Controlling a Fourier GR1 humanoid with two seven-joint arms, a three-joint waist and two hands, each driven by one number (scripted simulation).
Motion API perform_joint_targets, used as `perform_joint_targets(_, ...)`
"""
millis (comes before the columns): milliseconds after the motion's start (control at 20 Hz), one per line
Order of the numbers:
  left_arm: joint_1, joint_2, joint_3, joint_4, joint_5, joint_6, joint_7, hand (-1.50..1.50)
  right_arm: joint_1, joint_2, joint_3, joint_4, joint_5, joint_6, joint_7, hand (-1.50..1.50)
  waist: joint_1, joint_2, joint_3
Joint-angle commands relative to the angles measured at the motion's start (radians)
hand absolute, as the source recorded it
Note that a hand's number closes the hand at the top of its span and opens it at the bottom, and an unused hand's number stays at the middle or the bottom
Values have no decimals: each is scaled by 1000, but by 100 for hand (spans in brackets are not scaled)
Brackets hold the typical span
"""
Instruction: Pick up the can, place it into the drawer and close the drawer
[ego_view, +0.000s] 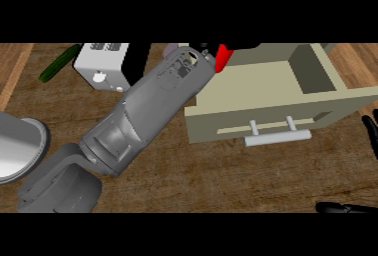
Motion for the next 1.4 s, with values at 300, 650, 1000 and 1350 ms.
perform_joint_targets(300, 41, 0, -61, 44, 45, 70, -24, -150, -14, 1, 31, -21, 29, -3, 8, -150, -28, 10, 0)
perform_joint_targets(650, 52, 0, -63, 28, 83, 116, -82, -150, -7, 14, 48, -12, 40, -3, -6, -150, -16, 7, -1)
perform_joint_targets(1000, 33, 0, -78, -4, 137, 161, -30, -150, -22, -77, 9, -82, 143, 5, -43, -150, -12, -2, -1)
perform_joint_targets(1350, 25, 0, -48, -24, 203, 143, -73, -150, -95, -142, 61, -120, 295, 7, -35, -150, 15, -1, -3)
